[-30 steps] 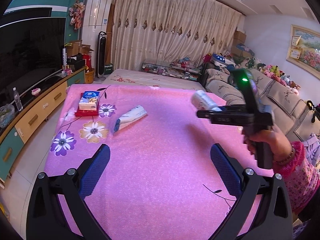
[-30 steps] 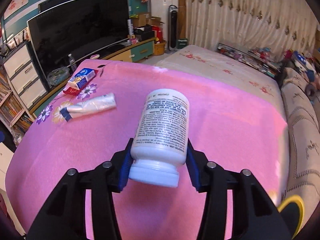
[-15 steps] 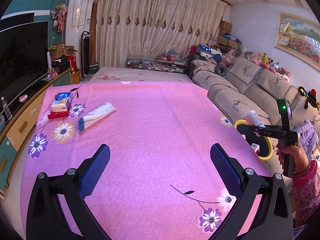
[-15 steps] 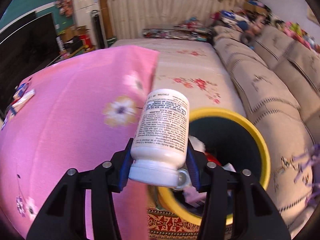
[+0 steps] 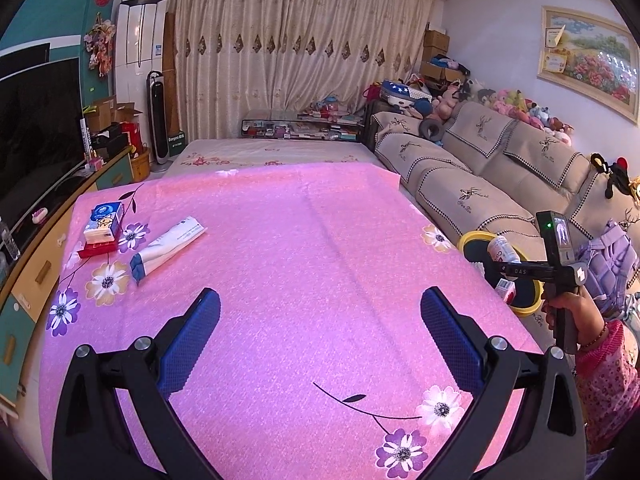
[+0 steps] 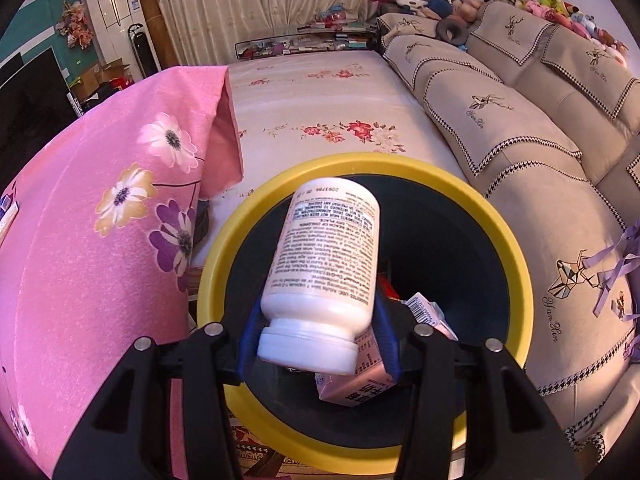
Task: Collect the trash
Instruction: 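Carry the white pill bottle over the bin and open the right tool, then grasp the white toothpaste tube on the sheet with the left tool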
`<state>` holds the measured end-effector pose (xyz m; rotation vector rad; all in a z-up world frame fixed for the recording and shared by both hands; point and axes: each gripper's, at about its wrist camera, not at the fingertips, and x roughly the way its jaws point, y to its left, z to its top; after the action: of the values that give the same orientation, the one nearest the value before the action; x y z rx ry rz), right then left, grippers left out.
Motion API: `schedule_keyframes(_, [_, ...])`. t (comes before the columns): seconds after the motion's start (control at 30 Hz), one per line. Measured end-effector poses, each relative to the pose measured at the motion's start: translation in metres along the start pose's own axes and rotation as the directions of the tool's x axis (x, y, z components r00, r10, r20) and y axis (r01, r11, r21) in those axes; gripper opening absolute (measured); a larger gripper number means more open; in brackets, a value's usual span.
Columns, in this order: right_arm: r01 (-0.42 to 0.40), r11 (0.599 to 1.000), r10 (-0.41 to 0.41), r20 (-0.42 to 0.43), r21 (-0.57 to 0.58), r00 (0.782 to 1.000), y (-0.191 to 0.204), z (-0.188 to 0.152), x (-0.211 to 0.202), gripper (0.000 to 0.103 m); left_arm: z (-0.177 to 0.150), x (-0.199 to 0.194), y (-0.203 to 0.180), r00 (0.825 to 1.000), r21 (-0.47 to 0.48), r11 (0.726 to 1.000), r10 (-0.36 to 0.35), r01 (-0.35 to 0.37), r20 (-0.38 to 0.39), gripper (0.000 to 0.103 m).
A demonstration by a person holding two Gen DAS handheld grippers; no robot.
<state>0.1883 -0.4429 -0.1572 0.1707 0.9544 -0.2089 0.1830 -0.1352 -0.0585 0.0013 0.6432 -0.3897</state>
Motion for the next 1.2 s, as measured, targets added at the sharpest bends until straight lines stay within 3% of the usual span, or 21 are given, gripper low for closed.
schedule_keyframes(0.1, [0.015, 1.0, -0.015, 0.01, -0.001, 1.0, 0.004, 0.001, -0.001, 0.062, 0.001, 0.003, 0.003, 1.0, -0.003, 1.0, 0.0, 0.0, -0.003, 0.098])
schedule_keyframes(0.27, [0.02, 1.0, -0.02, 0.029, -0.011, 0.999, 0.01, 0.006, -0.005, 0.068, -0.001, 0.009, 0.009, 1.0, -0.003, 1.0, 0.004, -0.004, -0.012, 0.098])
schedule_keyframes(0.47, [0.016, 0.999, -0.014, 0.036, -0.031, 0.999, 0.02, 0.008, -0.008, 0.068, -0.003, 0.017, 0.025, 0.999, -0.008, 1.0, 0.028, -0.028, -0.021, 0.098])
schedule_keyframes(0.63, [0.01, 0.999, -0.009, 0.037, -0.041, 0.999, 0.028, 0.009, -0.008, 0.068, 0.002, 0.027, 0.047, 0.996, 0.024, 0.996, 0.089, -0.089, -0.021, 0.098])
schedule_keyframes(0.93, [-0.005, 0.999, 0.006, 0.037, -0.047, 0.999, 0.038, 0.013, -0.007, 0.068, 0.024, 0.063, 0.129, 0.982, 0.018, 0.983, 0.182, -0.181, -0.057, 0.098])
schedule_keyframes(1.03, [-0.007, 0.998, 0.009, 0.035, -0.056, 0.999, 0.043, 0.014, -0.007, 0.069, 0.032, 0.085, 0.16, 0.98, -0.002, 0.984, 0.18, -0.181, -0.088, 0.098])
schedule_keyframes(1.2, [-0.004, 0.998, 0.006, 0.031, -0.066, 1.0, 0.05, 0.017, -0.006, 0.069, 0.036, 0.122, 0.196, 0.98, -0.041, 0.992, 0.11, -0.118, -0.164, 0.098])
